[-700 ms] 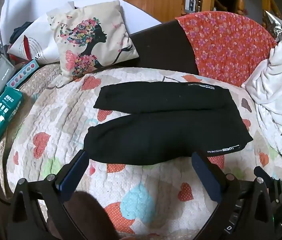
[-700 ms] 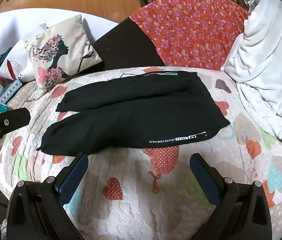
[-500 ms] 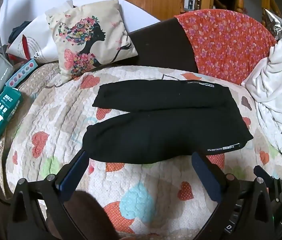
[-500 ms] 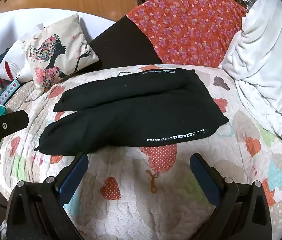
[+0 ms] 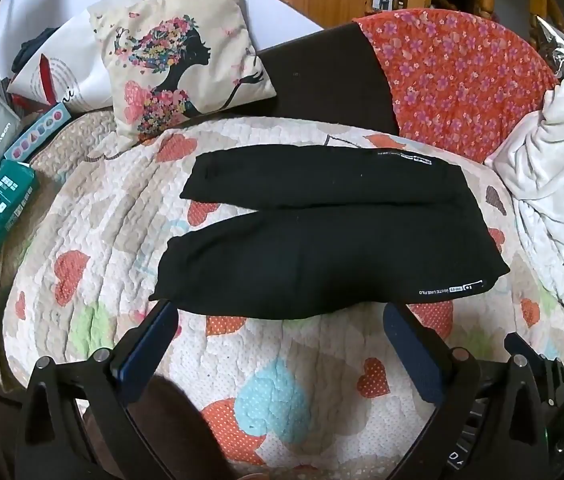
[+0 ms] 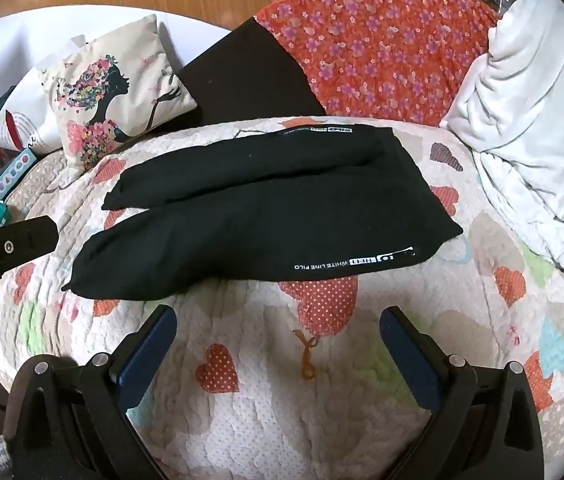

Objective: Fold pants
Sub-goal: 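Move both grippers toward the waistband end of the black pants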

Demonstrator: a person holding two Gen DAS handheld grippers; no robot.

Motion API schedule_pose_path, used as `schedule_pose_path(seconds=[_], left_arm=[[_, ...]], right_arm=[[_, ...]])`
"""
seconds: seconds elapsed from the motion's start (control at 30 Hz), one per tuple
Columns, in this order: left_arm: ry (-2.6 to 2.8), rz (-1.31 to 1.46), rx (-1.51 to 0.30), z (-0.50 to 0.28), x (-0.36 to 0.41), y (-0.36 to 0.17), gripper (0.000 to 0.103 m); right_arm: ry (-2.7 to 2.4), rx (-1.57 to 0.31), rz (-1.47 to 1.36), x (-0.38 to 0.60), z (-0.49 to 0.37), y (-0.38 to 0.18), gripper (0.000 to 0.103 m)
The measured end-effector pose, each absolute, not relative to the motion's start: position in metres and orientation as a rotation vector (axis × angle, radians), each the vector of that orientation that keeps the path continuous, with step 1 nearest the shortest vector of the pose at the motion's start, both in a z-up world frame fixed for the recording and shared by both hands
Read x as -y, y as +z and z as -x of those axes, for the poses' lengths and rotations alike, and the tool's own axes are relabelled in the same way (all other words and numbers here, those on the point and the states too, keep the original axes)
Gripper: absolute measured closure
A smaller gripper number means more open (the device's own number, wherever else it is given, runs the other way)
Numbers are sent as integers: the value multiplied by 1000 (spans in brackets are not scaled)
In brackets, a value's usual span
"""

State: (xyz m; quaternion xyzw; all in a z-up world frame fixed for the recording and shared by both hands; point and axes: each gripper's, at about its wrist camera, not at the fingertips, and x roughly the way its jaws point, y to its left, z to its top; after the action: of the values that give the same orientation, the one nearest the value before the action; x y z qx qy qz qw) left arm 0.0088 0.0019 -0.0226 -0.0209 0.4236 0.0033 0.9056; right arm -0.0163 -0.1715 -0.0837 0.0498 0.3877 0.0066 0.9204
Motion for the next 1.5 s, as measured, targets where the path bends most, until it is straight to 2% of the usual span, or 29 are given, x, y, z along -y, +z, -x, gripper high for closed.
schedule_pose_path(seconds=[1.5], left_arm=[[16, 46, -1048, -49, -1, -94, 1]], right_arm=[[8, -966, -106, 172, -15, -148, 0]])
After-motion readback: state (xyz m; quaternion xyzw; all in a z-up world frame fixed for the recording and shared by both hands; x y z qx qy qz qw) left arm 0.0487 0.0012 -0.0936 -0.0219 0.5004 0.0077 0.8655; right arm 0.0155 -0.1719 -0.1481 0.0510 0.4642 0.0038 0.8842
